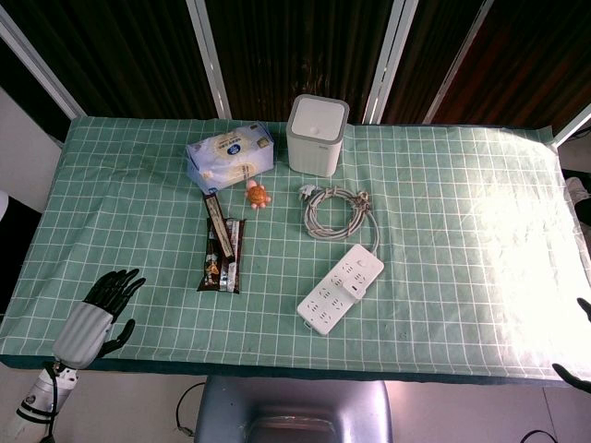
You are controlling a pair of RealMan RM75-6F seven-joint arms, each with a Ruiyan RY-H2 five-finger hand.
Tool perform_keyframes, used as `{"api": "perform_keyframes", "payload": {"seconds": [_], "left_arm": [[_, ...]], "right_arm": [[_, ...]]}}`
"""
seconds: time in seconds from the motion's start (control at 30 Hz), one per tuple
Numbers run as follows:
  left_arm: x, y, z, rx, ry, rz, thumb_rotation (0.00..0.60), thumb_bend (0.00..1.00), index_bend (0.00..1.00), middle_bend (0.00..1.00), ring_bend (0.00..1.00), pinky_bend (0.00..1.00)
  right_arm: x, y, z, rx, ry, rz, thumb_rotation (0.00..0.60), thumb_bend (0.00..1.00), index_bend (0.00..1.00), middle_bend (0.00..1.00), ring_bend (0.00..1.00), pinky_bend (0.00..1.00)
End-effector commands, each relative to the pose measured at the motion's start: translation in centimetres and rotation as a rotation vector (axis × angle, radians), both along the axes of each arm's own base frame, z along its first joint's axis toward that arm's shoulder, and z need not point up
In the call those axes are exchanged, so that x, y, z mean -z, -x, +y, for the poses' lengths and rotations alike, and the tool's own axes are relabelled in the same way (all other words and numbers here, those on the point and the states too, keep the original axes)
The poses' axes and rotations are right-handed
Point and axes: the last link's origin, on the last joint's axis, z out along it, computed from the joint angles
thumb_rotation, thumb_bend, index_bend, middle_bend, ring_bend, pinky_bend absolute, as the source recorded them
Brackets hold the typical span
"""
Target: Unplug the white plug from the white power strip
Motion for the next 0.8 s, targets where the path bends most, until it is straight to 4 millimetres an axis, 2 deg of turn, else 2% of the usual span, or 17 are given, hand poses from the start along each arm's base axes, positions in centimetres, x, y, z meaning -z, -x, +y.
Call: {"api": "perform_keyframes", "payload": {"seconds": [0.03, 0.13, 0.27, 0.37, 0.53, 0.67, 0.8], "left_arm": [[0.2, -0.1, -0.2, 0.007, 0.009, -0.008, 0.600, 0.48, 0.00, 0.00, 0.00, 0.10], [0.8, -0.4, -0.3, 0.026, 0.041, -0.010, 0.600, 0.48, 0.00, 0.00, 0.00, 0.10], [2.8, -2.0, -1.0, 0.130, 0.136, -0.075, 0.600, 0.48, 0.00, 0.01, 0.00, 0.11], [4.5, -3.7, -1.1, 0.225, 0.189, -0.101, 0.600, 0.51, 0.00, 0.03, 0.00, 0.12], [6.9, -7.1, -0.9, 0.290, 0.301, -0.056, 0.600, 0.68, 0.00, 0.05, 0.01, 0.13], [8.9, -10.2, 0.1, 0.325, 0.369, -0.033, 0.583, 0.70, 0.00, 0.05, 0.01, 0.12], [11.2, -12.1, 0.8, 0.342, 0.406, 0.010, 0.563, 0.72, 0.00, 0.06, 0.01, 0.12]], "right_arm": [[0.1, -0.1, 0.0, -0.005, -0.004, -0.002, 0.522, 0.12, 0.00, 0.00, 0.00, 0.00], [0.2, -0.2, -0.1, -0.018, -0.007, 0.006, 0.522, 0.12, 0.00, 0.00, 0.00, 0.00], [0.9, -0.7, -0.7, -0.069, -0.025, 0.007, 0.521, 0.12, 0.00, 0.00, 0.00, 0.00], [2.6, -1.4, -1.7, -0.131, -0.088, 0.008, 0.522, 0.12, 0.00, 0.00, 0.00, 0.00], [4.4, -3.1, -4.9, -0.241, -0.172, 0.015, 0.521, 0.12, 0.00, 0.00, 0.00, 0.00], [5.9, -5.3, -7.9, -0.329, -0.253, 0.027, 0.520, 0.12, 0.00, 0.00, 0.00, 0.00], [7.4, -7.7, -11.1, -0.391, -0.322, 0.017, 0.520, 0.12, 0.00, 0.00, 0.00, 0.00]]}}
